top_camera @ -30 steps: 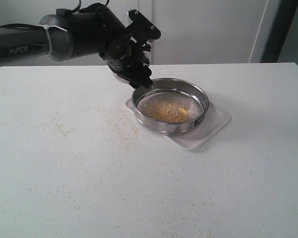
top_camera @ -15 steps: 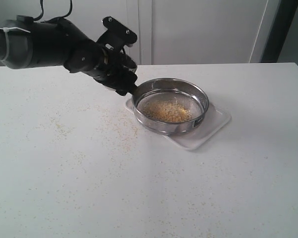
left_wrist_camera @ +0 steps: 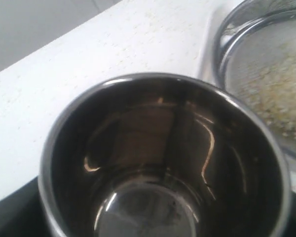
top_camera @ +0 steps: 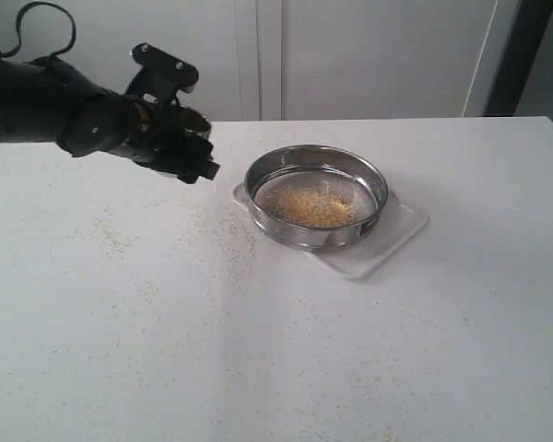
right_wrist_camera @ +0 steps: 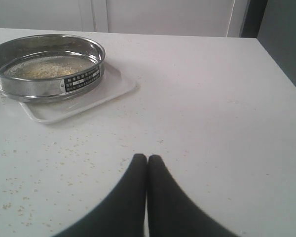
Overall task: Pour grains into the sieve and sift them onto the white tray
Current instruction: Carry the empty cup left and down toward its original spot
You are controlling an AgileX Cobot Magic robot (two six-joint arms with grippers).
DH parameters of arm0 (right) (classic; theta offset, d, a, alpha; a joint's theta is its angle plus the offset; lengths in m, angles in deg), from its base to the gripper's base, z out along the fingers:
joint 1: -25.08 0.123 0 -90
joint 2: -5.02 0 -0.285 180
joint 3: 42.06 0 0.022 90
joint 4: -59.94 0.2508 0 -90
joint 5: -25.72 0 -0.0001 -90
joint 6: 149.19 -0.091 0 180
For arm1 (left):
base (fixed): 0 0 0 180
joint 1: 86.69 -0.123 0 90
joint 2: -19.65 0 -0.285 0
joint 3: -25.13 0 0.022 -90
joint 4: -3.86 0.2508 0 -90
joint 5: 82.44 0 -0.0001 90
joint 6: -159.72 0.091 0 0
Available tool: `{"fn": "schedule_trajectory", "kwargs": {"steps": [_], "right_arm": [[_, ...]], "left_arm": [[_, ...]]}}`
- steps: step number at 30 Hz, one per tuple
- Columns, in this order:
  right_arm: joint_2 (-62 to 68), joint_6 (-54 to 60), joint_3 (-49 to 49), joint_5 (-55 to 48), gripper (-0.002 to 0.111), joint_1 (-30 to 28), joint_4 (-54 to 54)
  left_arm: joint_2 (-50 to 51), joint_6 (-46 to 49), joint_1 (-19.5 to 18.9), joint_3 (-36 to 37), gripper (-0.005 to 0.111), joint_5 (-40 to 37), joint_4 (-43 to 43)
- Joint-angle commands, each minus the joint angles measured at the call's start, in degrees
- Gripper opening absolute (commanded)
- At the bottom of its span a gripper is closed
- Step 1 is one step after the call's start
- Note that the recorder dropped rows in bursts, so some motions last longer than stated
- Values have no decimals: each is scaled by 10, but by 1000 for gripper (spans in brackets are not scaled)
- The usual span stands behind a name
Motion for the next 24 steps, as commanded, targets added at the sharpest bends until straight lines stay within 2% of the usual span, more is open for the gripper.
{"fn": "schedule_trajectory", "kwargs": {"steps": [1, 6, 15, 24], "right_arm": [[-2, 2, -3, 7, 0, -4, -2], [-2, 2, -3, 7, 0, -4, -2], [-2, 2, -3, 7, 0, -4, -2], [-2, 2, -3, 7, 0, -4, -2]], "left_arm": [[-21, -14, -33, 26, 0, -20, -14], [-30, -16, -58, 51, 0, -23, -21], [-53, -16, -87, 114, 0, 60, -49], [-56, -61, -93, 188, 0, 213, -44]]}}
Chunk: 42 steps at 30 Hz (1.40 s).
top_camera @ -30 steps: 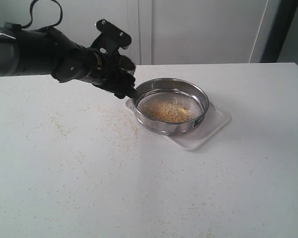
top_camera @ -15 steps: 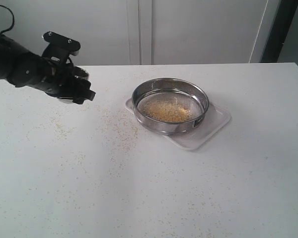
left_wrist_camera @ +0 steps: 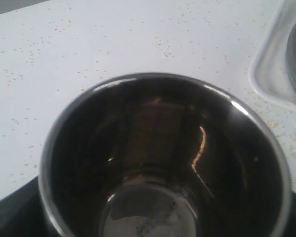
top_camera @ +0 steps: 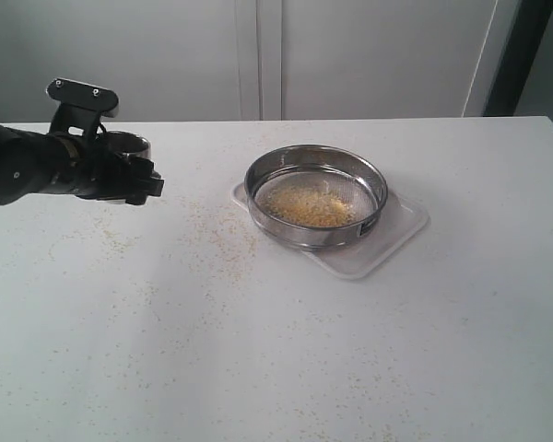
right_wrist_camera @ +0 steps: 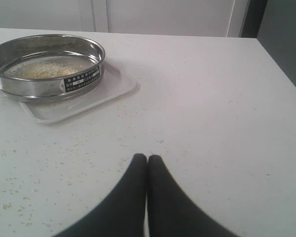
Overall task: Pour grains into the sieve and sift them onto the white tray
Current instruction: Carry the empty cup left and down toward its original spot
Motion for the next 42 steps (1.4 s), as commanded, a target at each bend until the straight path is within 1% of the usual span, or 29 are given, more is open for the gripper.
{"fn": "schedule_trajectory", "kwargs": {"steps": [1, 4, 6, 9, 13, 17, 19, 22, 26, 33, 35, 42], "right_arm": [[-2, 2, -3, 7, 0, -4, -2], [-2, 2, -3, 7, 0, -4, -2], [-2, 2, -3, 7, 0, -4, -2], [-2, 2, -3, 7, 0, -4, -2], [-2, 2, -3, 7, 0, -4, -2], [-2, 2, -3, 7, 0, -4, -2], [-2, 2, -3, 7, 0, -4, -2], [-2, 2, -3, 7, 0, -4, -2], [-2, 2, -3, 7, 0, -4, -2], [-2, 2, -3, 7, 0, -4, -2], [-2, 2, -3, 7, 0, -4, -2], [-2, 2, -3, 7, 0, -4, -2]], "left_arm": [[-9, -26, -5, 33, 0, 80, 1], [-9, -30, -5, 49, 0, 90, 6], [-9, -56, -5, 63, 0, 103, 28], [-9, -107, -5, 97, 0, 167, 85], [-9, -133, -5, 132, 0, 238, 151], [-9, -140, -5, 160, 0, 246, 162], [-9, -138, -5, 173, 0, 249, 162], [-9, -127, -5, 192, 0, 272, 185], [-9, -123, -5, 210, 0, 322, 231], [-9, -75, -5, 238, 0, 405, 281], [-9, -72, -5, 244, 0, 413, 295], [12, -72, -5, 248, 0, 413, 302]]}}
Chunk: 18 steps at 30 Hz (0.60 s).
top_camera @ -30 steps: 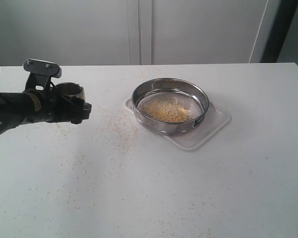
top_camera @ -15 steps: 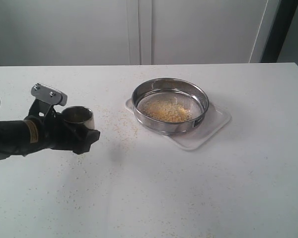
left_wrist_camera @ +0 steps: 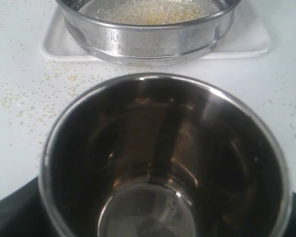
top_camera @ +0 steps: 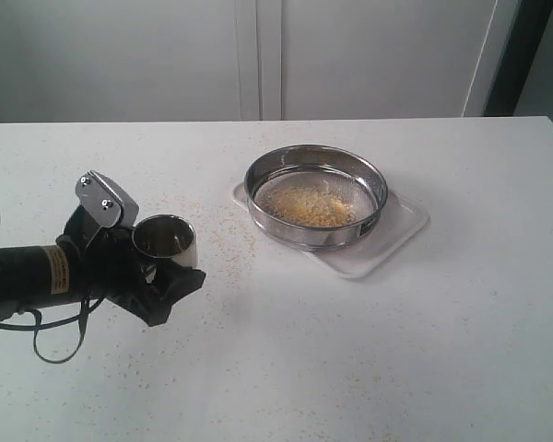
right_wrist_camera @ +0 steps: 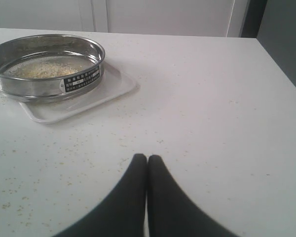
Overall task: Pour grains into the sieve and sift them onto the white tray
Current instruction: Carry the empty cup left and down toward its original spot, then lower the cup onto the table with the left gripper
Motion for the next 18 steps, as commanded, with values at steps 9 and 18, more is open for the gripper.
{"fn": "schedule_trajectory", "kwargs": {"steps": [9, 18], "right_arm": [[-2, 2, -3, 7, 0, -4, -2], [-2, 2, -3, 7, 0, -4, -2]], "left_arm": [[66, 10, -1, 4, 0, 72, 32], [82, 26, -3, 4, 0, 65, 22]]}}
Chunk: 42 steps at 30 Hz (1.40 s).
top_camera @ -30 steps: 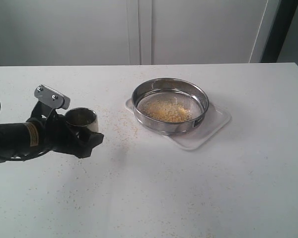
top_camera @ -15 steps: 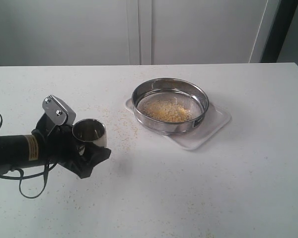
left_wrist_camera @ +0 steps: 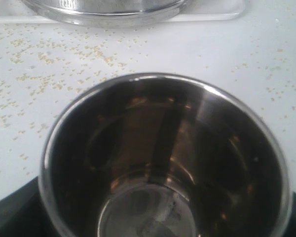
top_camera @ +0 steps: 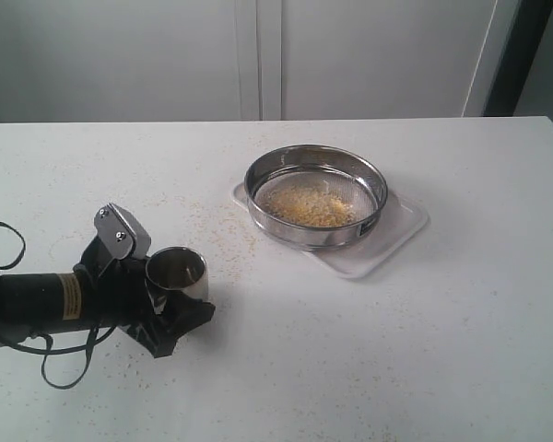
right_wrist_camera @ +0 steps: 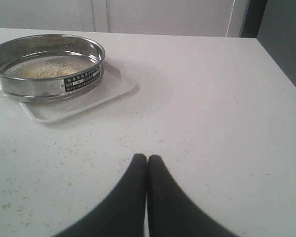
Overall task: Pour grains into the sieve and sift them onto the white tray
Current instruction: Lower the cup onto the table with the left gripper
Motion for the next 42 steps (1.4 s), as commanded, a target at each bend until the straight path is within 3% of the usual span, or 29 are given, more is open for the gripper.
{"fn": "schedule_trajectory", "kwargs": {"steps": [1, 9, 19, 39, 42], "right_arm": [[-2, 2, -3, 7, 0, -4, -2], [-2, 2, -3, 7, 0, -4, -2], [-2, 2, -3, 7, 0, -4, -2], [-2, 2, -3, 7, 0, -4, -2], [-2, 2, -3, 7, 0, -4, -2]], "left_arm": [[5, 10, -3, 3, 0, 6, -6], [15, 10, -8, 3, 0, 4, -20], [15, 3, -48, 3, 0, 6, -8], [15, 3, -48, 3, 0, 4, -4], [15, 3, -48, 3, 7, 4, -1]]}}
